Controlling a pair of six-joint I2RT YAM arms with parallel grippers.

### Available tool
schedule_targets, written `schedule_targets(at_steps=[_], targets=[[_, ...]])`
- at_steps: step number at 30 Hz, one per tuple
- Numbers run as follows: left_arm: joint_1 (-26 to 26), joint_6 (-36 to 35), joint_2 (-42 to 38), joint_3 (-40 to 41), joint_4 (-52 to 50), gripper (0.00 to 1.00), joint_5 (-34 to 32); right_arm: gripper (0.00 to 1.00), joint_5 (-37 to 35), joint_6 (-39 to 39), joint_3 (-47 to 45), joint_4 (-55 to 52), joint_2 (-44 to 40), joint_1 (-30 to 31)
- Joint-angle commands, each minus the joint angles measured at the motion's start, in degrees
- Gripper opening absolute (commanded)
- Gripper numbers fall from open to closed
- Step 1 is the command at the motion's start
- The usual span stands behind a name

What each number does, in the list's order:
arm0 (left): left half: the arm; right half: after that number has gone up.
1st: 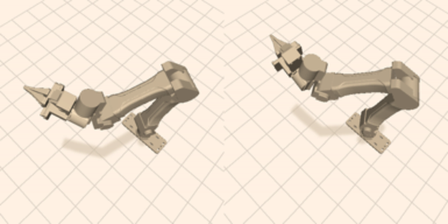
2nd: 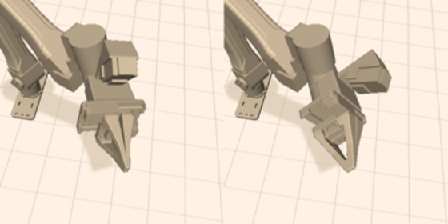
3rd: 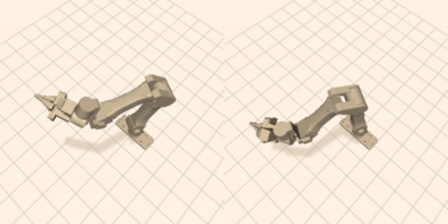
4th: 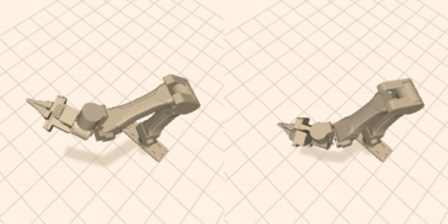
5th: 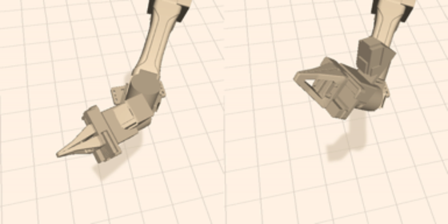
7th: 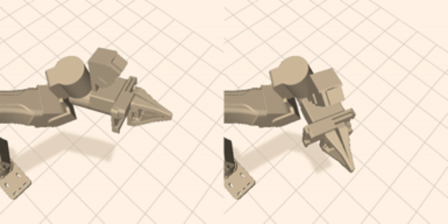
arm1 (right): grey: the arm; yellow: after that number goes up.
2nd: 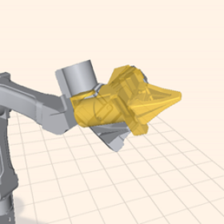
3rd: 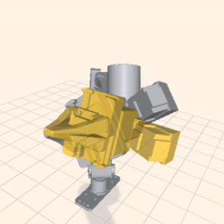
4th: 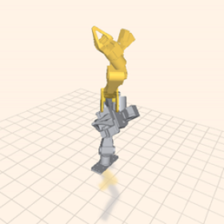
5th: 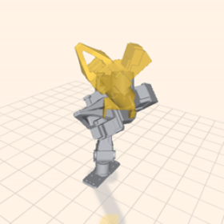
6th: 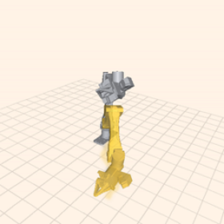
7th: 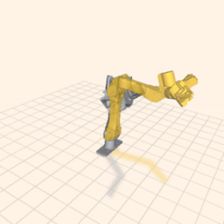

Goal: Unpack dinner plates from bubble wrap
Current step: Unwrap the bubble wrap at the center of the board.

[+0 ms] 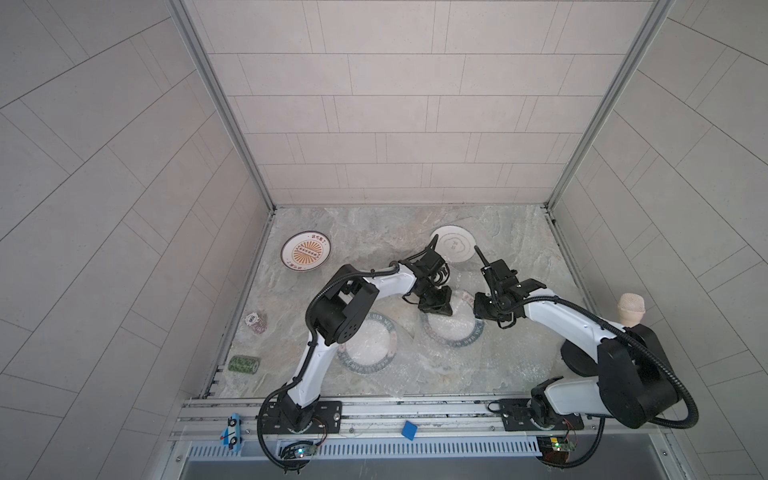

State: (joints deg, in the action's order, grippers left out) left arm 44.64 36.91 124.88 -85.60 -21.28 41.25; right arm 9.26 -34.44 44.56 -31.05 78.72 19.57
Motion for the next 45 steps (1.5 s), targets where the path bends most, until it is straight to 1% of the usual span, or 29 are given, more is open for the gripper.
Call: schedule_targets(at_steps=[1,3,6,9,13,18,20,23,26,31,34,36,40,42,45], targets=[[0.6,-0.1,-1.8,-0.5,-2.1,0.08,-0.4,0.4,0.5,1.5,-0.2,-0.7,0.7,0.6],[0.4,0.0,-1.3,-0.3,-2.8,0.08,-1.6,0.38,-1.3,1.5,-0.3,-2.2,0.7,0.7],[-0.4,0.6,0.1,-0.2,-3.5,0.07,-4.0,0.31,-6.8,0.9,0.2,-6.1,0.1,0.7],[-1.5,1.9,0.6,0.3,-2.8,0.07,-6.6,0.31,-8.9,0.5,0.6,-7.5,-2.3,0.7],[-3.7,3.2,1.1,0.4,-1.5,0.07,-8.5,0.32,-11.8,0.2,2.8,-10.3,-1.8,0.7],[-5.3,3.2,2.3,-0.4,-0.7,0.07,-7.4,0.33,-6.1,0.4,3.6,-6.9,2.2,0.7],[-5.4,3.1,2.0,-0.3,0.1,0.07,-6.2,0.32,-6.4,-0.3,3.9,-6.0,3.7,0.7],[-5.5,3.6,1.4,0.0,2.8,0.07,-1.3,0.32,-6.5,-0.4,4.9,-5.0,5.1,0.7],[-5.5,4.1,-1.6,1.4,4.7,0.07,1.0,0.3,-5.8,0.0,6.2,-4.7,6.0,0.7],[-4.7,-0.6,-8.9,2.1,-0.6,0.08,0.2,0.24,-5.9,0.5,6.9,-5.4,6.4,0.7],[-2.9,-3.5,-11.2,1.9,-5.3,0.09,-0.7,0.22,-5.9,0.4,6.9,-5.7,6.2,0.7],[-0.8,-4.6,-11.0,1.8,-6.8,0.09,-0.5,0.18,-6.4,0.5,7.3,-6.5,5.8,0.7],[2.4,-4.3,-7.6,1.1,-6.8,0.09,-0.4,0.19,-8.2,1.2,7.6,-9.3,2.8,1.3],[3.1,-3.0,-5.9,1.0,-4.9,0.08,-0.2,0.2,-8.5,1.4,7.8,-10.7,0.9,2.0],[3.0,-0.8,-3.6,1.4,-2.0,0.08,-0.2,0.21,-5.2,0.9,7.0,-10.5,0.3,2.5]])
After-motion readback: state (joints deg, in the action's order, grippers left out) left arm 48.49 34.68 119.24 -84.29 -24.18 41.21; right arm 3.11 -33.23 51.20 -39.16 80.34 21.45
